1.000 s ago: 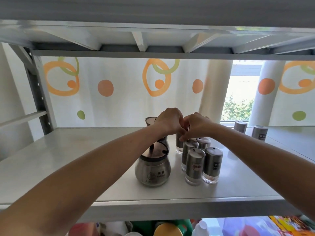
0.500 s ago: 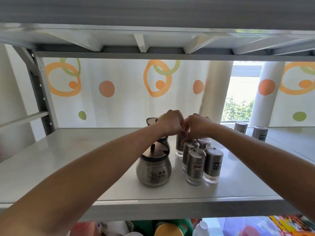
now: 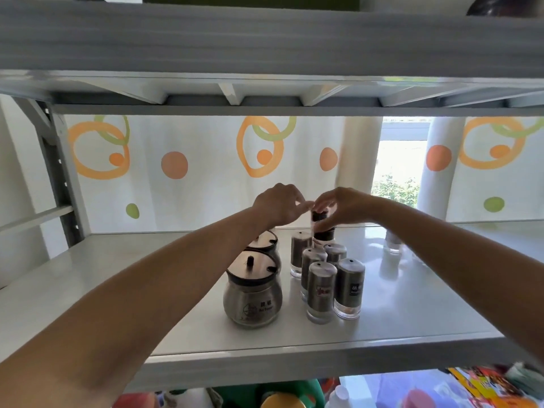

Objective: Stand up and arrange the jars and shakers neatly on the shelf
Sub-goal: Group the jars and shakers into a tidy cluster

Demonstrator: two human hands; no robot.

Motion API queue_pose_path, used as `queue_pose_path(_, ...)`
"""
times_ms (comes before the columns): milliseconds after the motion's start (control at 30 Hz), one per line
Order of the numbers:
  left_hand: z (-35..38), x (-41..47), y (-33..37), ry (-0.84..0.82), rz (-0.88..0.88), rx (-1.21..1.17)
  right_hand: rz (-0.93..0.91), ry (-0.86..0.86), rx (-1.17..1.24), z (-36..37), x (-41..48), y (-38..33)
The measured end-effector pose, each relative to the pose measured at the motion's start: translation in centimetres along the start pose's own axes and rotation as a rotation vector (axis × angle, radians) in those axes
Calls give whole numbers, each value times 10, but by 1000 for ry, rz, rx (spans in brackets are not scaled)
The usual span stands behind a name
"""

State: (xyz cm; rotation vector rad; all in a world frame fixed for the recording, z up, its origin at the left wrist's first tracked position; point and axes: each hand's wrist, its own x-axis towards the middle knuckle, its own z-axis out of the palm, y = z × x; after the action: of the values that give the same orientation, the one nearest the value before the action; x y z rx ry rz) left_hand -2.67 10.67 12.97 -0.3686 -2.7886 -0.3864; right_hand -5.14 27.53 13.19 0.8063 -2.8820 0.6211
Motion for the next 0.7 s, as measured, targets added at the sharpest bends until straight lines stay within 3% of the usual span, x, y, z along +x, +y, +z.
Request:
queue_pose_path(133,-2,11,16,-111,99,208,83,187,11,-31,-23,33)
queue_pose_path(400,18,34,79,-219,240,249,458,479,90,-48,-97,128)
queue_pose_path(700,68,52,158,-299,400,270,617,446,357,13,-123,183)
